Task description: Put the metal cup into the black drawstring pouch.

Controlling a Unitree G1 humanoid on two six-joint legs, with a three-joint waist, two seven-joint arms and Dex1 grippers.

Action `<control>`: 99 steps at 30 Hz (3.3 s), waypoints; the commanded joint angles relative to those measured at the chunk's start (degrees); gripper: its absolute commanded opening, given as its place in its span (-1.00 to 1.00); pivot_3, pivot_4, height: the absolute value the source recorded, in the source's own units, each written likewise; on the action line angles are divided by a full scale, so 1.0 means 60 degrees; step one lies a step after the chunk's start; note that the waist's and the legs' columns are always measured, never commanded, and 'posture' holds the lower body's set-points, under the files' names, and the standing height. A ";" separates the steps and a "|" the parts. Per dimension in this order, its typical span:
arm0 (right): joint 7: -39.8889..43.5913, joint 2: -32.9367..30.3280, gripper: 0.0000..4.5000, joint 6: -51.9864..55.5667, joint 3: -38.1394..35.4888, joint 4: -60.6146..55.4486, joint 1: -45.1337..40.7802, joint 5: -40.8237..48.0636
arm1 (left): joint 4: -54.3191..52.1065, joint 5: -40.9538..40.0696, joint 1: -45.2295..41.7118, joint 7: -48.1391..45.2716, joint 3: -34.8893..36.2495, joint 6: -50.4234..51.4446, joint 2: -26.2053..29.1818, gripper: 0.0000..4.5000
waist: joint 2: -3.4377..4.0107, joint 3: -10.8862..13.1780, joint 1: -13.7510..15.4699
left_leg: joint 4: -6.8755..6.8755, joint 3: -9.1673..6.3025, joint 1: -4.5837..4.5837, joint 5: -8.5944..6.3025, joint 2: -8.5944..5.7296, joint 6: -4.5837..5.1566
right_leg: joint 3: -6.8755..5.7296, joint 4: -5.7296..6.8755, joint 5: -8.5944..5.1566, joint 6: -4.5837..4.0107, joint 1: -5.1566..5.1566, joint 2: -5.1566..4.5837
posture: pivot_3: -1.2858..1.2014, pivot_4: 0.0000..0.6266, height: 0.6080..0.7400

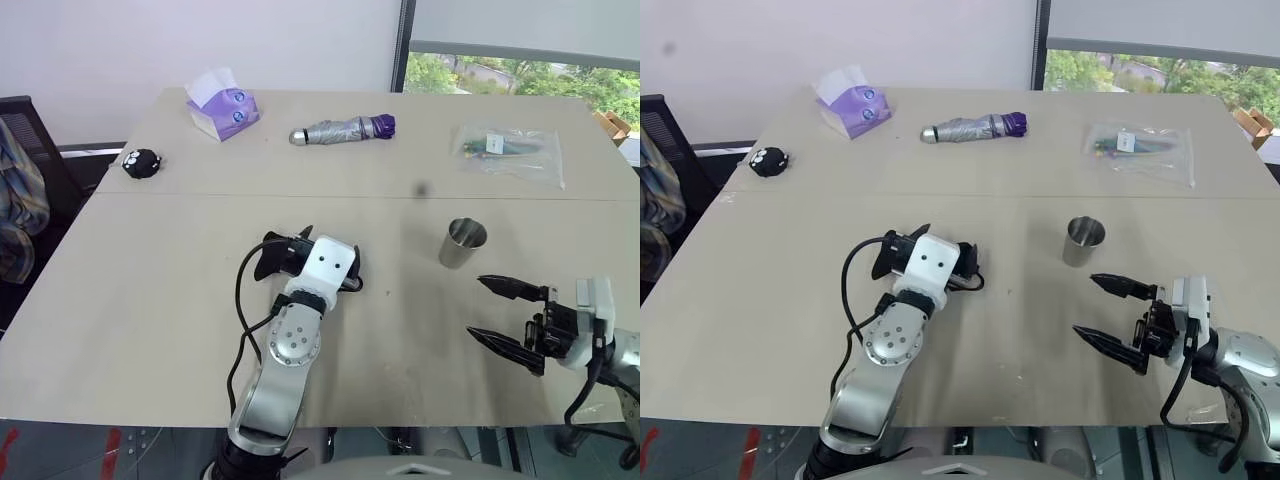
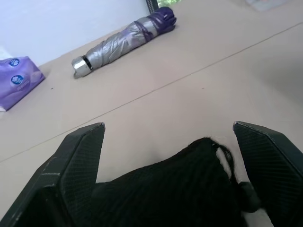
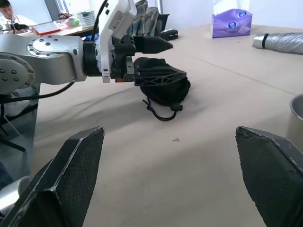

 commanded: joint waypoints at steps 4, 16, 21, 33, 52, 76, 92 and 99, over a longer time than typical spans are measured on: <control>0.0192 -0.0030 1.00 -0.0240 -0.0088 0.0170 -0.0175 0.0011 | -0.1060 0.0449 0.0732 -0.0220 0.0120 0.0471 0.0227 0.99 | 0.0000 0.0000 0.0001 | 0.0000 0.0000 -0.0002 0.0000 0.0002 0.0000 | 0.0000 0.0000 0.0000 -0.0002 0.0000 -0.0001 | 0.03 -0.52 1.00; 0.0363 0.0175 1.00 -0.0480 0.0131 0.0495 -0.0280 -0.0150 | -0.1484 0.0357 0.1081 -0.1295 0.1896 0.0082 0.2164 0.99 | 0.0003 -0.0002 0.0005 | 0.0004 0.0003 0.0011 0.0000 0.0024 0.0000 | 0.0001 0.0011 0.0000 -0.0002 0.0001 -0.0005 | 0.03 -0.52 1.00; 0.0274 0.0285 1.00 -0.0612 0.0146 0.0508 -0.0251 -0.0205 | -0.2048 0.0349 0.1319 -0.1610 0.1584 0.0149 0.1983 0.99 | 0.0000 -0.0001 0.0005 | 0.0004 0.0012 0.0000 0.0000 0.0020 -0.0001 | 0.0011 0.0005 0.0002 -0.0004 0.0000 -0.0012 | 0.03 -0.52 1.00; 0.0140 0.0524 1.00 -0.0779 0.0189 0.0390 -0.0109 -0.0204 | -0.2288 0.0934 0.1892 -0.1595 0.1342 0.0293 0.1882 0.99 | 0.0001 -0.0002 0.0001 | 0.0004 0.0009 0.0016 0.0000 0.0025 -0.0001 | 0.0008 0.0015 -0.0006 0.0008 0.0001 -0.0005 | 0.03 -0.52 1.00; -0.0444 0.0676 1.00 -0.1379 0.0092 0.0685 -0.0227 -0.0912 | -0.1622 0.1061 0.1500 -0.1433 0.1563 0.0095 0.1554 -0.98 | 0.0001 -0.0002 0.0012 | 0.0004 0.0007 0.0011 0.0000 0.0023 -0.0001 | 0.0006 0.0014 0.0000 -0.0002 0.0000 -0.0008 | 0.03 -0.52 1.00; -0.3046 -0.2924 -0.03 -0.0938 0.2630 0.0690 -0.2929 -0.7387 | 0.1535 -0.3742 -0.4952 -0.1369 0.4999 0.5270 -0.1456 -1.00 | -0.0040 0.0017 -0.0013 | 0.0109 -0.0017 -0.0065 0.0000 -0.0037 0.0004 | -0.0013 0.0019 0.0025 0.0049 0.0009 0.0011 | 0.03 -0.52 1.00; -0.4485 -0.0340 -0.98 0.3071 0.2533 -0.2099 -0.5151 -0.5618 | 0.3797 -0.6722 -0.7463 -0.2632 0.6373 0.6643 -0.0811 -1.00 | -0.0051 0.0028 -0.0003 | 0.0105 -0.0078 -0.0068 0.0003 -0.0034 -0.0003 | -0.0018 0.0025 0.0027 0.0052 0.0008 0.0019 | 0.03 -0.52 1.00; -0.4745 0.0673 -0.98 0.3881 0.4013 -0.2585 -0.6060 -0.5637 | 0.4271 -0.7781 -0.7993 -0.2574 0.6932 0.7009 -0.0981 -1.00 | -0.0053 0.0032 0.0004 | 0.0102 -0.0086 -0.0073 0.0004 -0.0036 -0.0004 | -0.0028 0.0025 0.0026 0.0055 0.0006 0.0017 | 0.03 -0.52 1.00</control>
